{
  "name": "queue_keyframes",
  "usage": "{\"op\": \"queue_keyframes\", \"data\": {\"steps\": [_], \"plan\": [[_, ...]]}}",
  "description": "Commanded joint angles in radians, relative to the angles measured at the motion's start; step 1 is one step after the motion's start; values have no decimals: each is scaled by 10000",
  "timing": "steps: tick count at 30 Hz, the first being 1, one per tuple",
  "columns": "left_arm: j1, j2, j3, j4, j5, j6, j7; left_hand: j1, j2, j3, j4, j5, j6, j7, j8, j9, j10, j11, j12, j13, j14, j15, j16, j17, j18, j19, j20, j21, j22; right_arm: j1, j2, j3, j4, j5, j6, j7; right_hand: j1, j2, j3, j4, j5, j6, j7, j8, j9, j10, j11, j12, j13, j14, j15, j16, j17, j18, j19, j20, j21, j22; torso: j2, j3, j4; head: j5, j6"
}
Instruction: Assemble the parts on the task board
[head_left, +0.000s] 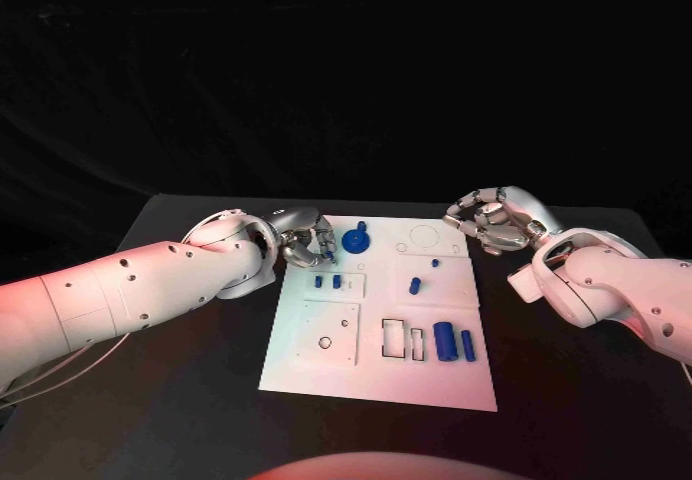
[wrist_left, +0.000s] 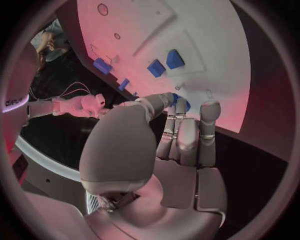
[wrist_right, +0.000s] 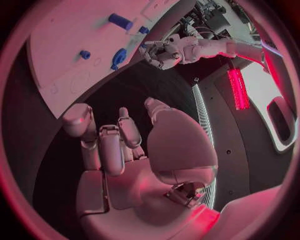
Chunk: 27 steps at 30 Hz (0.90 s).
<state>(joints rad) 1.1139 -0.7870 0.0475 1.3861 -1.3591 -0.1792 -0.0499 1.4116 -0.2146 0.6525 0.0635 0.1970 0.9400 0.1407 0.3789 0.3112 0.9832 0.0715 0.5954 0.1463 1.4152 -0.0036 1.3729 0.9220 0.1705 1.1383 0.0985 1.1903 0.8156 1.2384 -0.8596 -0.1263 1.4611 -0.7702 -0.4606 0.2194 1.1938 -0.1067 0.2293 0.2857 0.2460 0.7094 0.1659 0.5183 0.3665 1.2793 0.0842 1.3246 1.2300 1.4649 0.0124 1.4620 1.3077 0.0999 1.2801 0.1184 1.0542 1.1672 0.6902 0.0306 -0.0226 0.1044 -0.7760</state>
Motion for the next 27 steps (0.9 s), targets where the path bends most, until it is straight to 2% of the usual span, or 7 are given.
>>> {"op": "queue_keyframes", "data": {"steps": [1, 16, 27], "plan": [[-43, 61, 9, -34, -4, 236, -23, -134, -7, 5, 41, -46, 88, -12, -37, 12, 65, 2, -69, -11, -8, 19, -34, -29, -182, -20, 2, 20, -23, -7, 12, 2, 2, -78, 48, 64, 18, 104, -66, 20, 60, -24, -1, 34, -1, -33, -4, -48, -2, 371, -24, -59, 257, 194, -65, -34, -36, -6, 5, -1, -20, 16, 0], [-256, 407, 9, -427, -300, 240, -25, -134, -9, 4, 38, -42, 87, -18, -45, 12, 68, -3, -76, -12, -15, 18, -43, -54, -177, -30, -2, 13, -34, -9, 8, 2, 18, -77, 47, 65, 18, 104, -66, 20, 60, -24, -1, 34, -1, -33, -4, -48, -2, 371, -24, -59, 257, 194, -65, -34, -36, -6, 17, -2, -25, 4, 3], [-292, 453, 11, -520, -349, 193, -98, -130, -8, 7, 33, -40, 85, -20, -50, 12, 69, -5, -79, -13, -19, 17, -47, -65, -172, -40, -5, 5, -50, -9, -1, 2, 20, -77, 47, 61, 18, 104, -66, 20, 60, -24, -1, 34, -1, -33, -4, -48, -2, 371, -24, -59, 257, 194, -65, -34, -36, -6, 13, -9, 2, -4, -21]]}}
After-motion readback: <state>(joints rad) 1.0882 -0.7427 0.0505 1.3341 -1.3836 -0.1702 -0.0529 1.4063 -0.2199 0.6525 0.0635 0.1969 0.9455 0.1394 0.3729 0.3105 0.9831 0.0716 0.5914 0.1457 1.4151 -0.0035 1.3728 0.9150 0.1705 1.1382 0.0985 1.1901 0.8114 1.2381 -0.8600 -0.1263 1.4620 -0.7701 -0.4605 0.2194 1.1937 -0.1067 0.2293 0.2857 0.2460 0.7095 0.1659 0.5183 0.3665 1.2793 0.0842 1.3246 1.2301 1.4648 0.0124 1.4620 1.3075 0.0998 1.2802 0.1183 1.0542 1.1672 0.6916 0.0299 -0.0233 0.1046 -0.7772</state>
